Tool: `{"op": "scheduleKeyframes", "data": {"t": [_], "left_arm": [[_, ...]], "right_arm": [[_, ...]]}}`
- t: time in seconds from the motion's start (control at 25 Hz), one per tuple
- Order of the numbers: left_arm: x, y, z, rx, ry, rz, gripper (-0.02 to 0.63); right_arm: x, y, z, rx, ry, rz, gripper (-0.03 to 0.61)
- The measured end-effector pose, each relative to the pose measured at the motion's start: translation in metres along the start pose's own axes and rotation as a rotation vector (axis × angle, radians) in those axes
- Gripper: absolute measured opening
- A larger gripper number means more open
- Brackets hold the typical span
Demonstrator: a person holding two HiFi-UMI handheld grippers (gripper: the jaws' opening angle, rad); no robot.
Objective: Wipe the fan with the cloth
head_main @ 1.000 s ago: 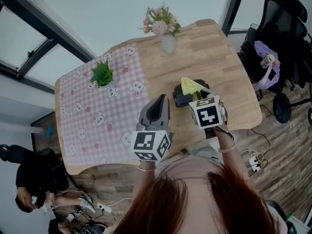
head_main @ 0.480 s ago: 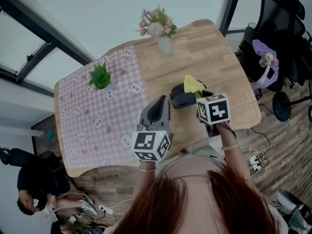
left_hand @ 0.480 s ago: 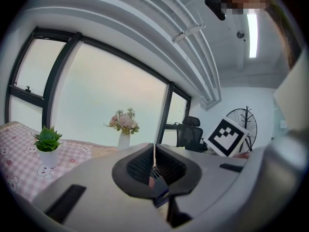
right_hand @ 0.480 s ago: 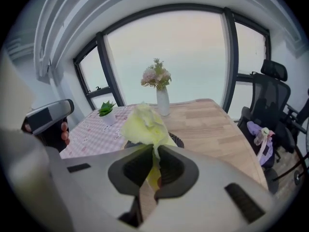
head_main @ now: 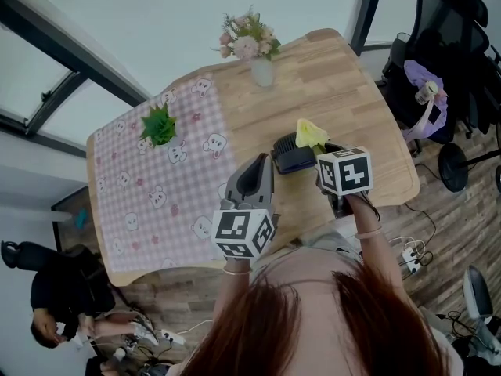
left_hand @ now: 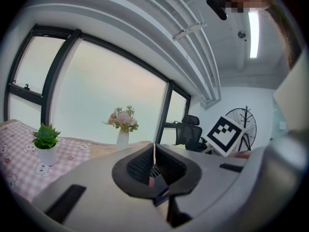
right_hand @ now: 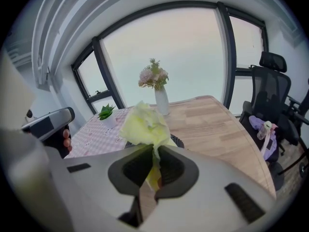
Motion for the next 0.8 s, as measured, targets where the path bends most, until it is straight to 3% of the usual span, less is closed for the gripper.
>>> {"op": "scheduleKeyframes", "data": {"t": [0.8], "left_arm": [[-0.001, 0.001, 0.006, 0.029, -0.008, 0.026, 0.014]], "right_arm": [[0.008, 0.017, -0.031, -0.018, 0.14, 0.017, 0.018]]}}
Point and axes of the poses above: the fingertips, and each gripper's own axes: y forward along the fingers, z to its left, x out of its top, the point moved 1 cm from there along -y, backward along the fingers, and after that the axes turned 15 degrees about -x, right-handed, at the moved point
